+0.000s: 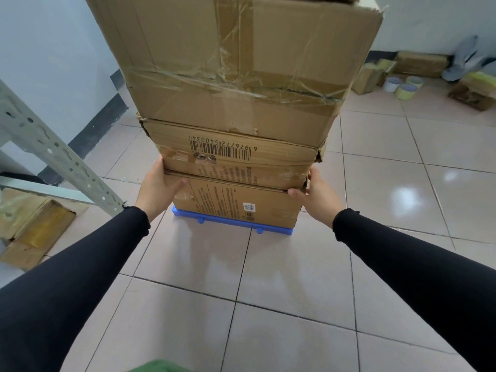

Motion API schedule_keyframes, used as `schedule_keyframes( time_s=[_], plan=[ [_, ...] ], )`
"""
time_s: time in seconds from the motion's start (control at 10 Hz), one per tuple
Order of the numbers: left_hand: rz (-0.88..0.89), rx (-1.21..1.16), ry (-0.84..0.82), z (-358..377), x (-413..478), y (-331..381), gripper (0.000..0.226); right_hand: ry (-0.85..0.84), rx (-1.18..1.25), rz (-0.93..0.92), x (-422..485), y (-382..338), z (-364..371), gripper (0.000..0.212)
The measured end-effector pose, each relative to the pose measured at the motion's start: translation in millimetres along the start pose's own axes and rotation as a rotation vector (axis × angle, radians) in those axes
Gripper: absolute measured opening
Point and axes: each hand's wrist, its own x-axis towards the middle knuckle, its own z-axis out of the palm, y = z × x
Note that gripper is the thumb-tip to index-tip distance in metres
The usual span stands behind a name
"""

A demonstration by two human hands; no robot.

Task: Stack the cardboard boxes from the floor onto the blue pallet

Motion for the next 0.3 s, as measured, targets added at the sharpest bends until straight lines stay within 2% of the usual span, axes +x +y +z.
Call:
schedule_keyframes(
  time_s=[0.1, 0.2, 0.3],
  plan=[
    [-0.014, 0.041, -0.023, -4.4, -10.3, 9.0, 0.057, -0.033, -0.139, 0.018, -0.4, -3.5, -10.4, 0.065],
    [-0.031, 0.105, -0.075, -10.2, -20.5, 14.6, 0.071, -0.081, -0.292, 0.031, -1.6, -5.5, -20.7, 0.079],
    [-0.067, 0.274, -0.182, -20.1, -31.3, 24.9, 0.078, -0.144, -0.490, -0.002, -8.3, -19.9, -37.9, 0.082]
  ],
)
